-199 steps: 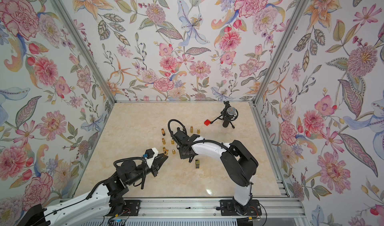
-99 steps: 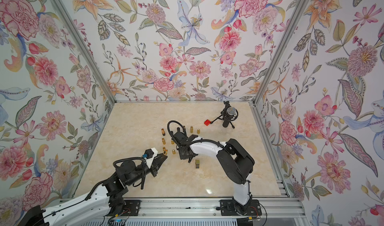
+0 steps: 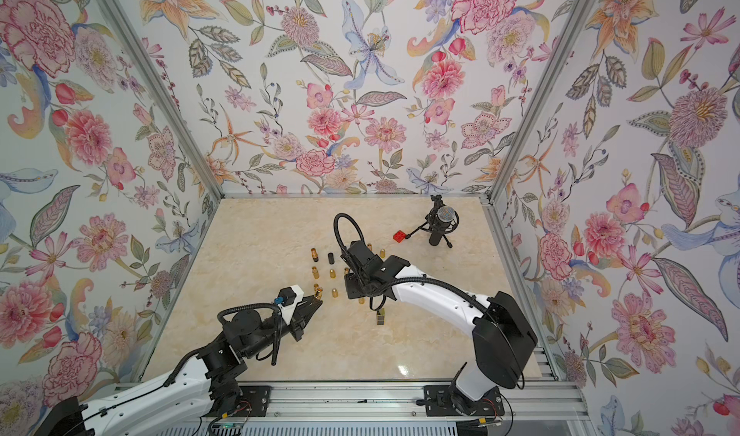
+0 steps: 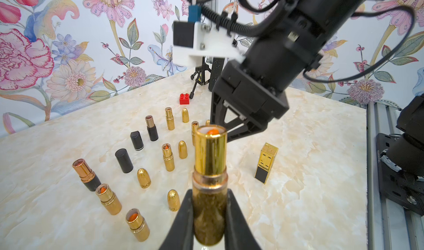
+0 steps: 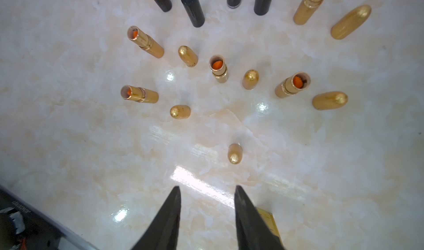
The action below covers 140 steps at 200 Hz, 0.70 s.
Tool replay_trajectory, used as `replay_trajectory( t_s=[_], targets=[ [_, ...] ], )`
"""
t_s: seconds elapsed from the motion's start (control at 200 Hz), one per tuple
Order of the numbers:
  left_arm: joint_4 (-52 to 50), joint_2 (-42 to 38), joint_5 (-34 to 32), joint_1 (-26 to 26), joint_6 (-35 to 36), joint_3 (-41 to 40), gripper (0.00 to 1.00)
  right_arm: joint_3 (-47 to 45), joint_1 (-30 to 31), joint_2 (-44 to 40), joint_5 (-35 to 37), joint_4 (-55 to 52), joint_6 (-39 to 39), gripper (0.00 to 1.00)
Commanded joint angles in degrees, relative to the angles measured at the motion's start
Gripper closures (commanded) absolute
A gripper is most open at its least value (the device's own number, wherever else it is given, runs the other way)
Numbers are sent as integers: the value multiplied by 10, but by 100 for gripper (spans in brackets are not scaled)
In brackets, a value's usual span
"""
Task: Open the lipstick cap
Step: Place the cover at the center of the board, then place the lipstick at the center of the board.
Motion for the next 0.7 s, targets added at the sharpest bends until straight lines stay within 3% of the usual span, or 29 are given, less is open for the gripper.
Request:
replay_trajectory(
  t_s=[0.0,0.315,0.695],
  targets=[
    [35,20,-15,-2,0,9,93,-25,-11,-68,-62,-6,-23,59],
    [111,114,-8,-3,-2,50,93,-39,-17,-162,-230,37,-36,56],
    [109,148,24,-4,9,78,92,-13,17,-106,-186,90,-22,52]
  ],
)
